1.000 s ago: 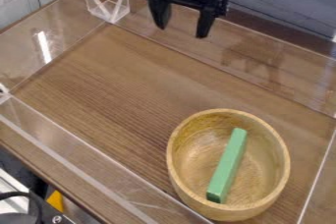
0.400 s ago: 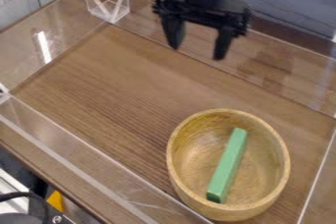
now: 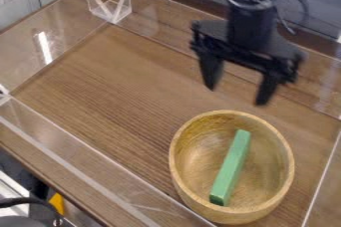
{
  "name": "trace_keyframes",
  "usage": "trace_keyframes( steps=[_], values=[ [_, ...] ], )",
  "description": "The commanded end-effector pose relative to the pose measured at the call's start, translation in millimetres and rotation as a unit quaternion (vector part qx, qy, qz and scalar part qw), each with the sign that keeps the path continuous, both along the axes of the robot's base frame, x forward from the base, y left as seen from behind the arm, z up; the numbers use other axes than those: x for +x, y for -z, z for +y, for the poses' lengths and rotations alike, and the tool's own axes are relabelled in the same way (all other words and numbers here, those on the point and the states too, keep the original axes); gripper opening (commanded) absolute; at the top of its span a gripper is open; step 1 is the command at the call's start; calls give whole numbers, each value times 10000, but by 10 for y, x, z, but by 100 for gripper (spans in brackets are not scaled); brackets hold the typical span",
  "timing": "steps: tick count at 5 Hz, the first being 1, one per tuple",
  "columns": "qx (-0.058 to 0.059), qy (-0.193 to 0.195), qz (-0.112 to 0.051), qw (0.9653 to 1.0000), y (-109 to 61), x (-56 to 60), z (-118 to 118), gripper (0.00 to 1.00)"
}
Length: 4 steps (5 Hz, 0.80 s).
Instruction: Remove the green block from inside the brown bowl and put it on the table
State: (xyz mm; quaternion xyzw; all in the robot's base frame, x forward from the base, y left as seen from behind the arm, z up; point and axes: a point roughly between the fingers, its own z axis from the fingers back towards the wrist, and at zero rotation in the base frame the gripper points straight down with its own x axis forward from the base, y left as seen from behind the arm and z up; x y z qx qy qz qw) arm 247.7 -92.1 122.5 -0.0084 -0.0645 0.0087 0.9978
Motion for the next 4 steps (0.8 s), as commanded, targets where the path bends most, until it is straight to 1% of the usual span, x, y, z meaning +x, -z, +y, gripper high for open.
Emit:
trace_keyframes(
  steps=[1,2,3,4],
  values=[
    [-73,352,-78,9993,6,-112,-265,100],
    [-66,409,-48,9991,157,-134,-292,100],
    [-78,429,-54,9990,255,-126,-203,100],
    [-118,441,-28,9990,303,-111,-143,100]
  ],
)
